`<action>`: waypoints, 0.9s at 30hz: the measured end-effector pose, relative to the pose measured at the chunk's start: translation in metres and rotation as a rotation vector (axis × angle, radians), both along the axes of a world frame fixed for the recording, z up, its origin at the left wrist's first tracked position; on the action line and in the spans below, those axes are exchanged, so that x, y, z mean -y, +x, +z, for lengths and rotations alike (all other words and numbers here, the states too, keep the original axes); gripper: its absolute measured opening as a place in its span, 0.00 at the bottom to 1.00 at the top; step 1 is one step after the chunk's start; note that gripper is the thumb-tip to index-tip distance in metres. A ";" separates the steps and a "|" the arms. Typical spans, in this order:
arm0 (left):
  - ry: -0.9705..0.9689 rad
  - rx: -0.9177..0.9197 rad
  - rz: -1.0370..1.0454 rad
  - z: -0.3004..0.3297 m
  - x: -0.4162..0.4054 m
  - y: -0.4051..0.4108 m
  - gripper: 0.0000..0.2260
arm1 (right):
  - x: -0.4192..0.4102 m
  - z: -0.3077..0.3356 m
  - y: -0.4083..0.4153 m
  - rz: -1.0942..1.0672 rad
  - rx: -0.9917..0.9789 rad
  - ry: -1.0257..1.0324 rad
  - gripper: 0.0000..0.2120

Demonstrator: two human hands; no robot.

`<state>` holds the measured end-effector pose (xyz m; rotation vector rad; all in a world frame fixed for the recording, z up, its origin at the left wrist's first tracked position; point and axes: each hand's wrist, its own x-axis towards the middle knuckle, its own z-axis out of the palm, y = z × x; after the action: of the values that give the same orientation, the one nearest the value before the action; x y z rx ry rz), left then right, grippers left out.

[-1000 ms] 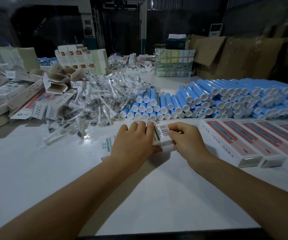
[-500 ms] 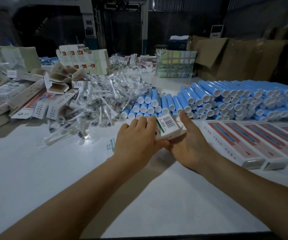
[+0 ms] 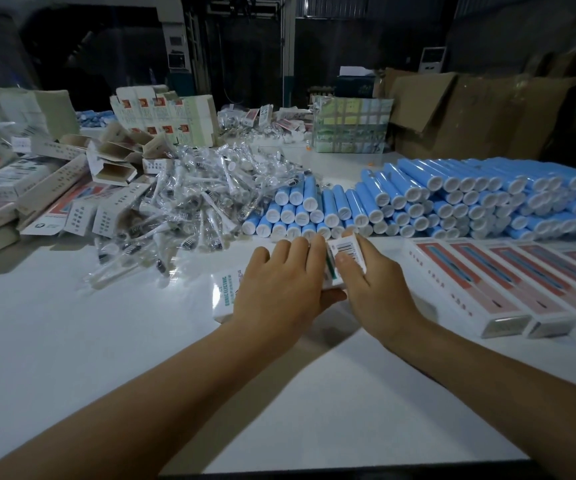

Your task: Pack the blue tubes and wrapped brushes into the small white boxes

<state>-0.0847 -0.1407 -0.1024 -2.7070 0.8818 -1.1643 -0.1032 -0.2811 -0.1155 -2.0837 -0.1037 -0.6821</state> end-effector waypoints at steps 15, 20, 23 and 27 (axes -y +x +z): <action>0.079 -0.029 0.084 0.003 -0.007 -0.001 0.36 | 0.001 0.010 0.004 0.341 -0.306 0.881 0.14; 0.004 -0.043 0.041 0.003 -0.008 0.001 0.33 | 0.002 0.012 0.003 0.239 -0.215 0.740 0.14; 0.003 -0.060 0.039 0.004 -0.009 0.000 0.34 | 0.002 0.012 0.002 0.251 -0.233 0.749 0.15; 0.067 -0.005 0.063 0.005 -0.010 -0.002 0.34 | 0.001 0.011 0.002 0.240 -0.227 0.746 0.14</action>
<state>-0.0862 -0.1303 -0.0974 -2.6653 0.8140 -1.0960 -0.1017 -0.2823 -0.1042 -1.3838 0.0293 -0.2667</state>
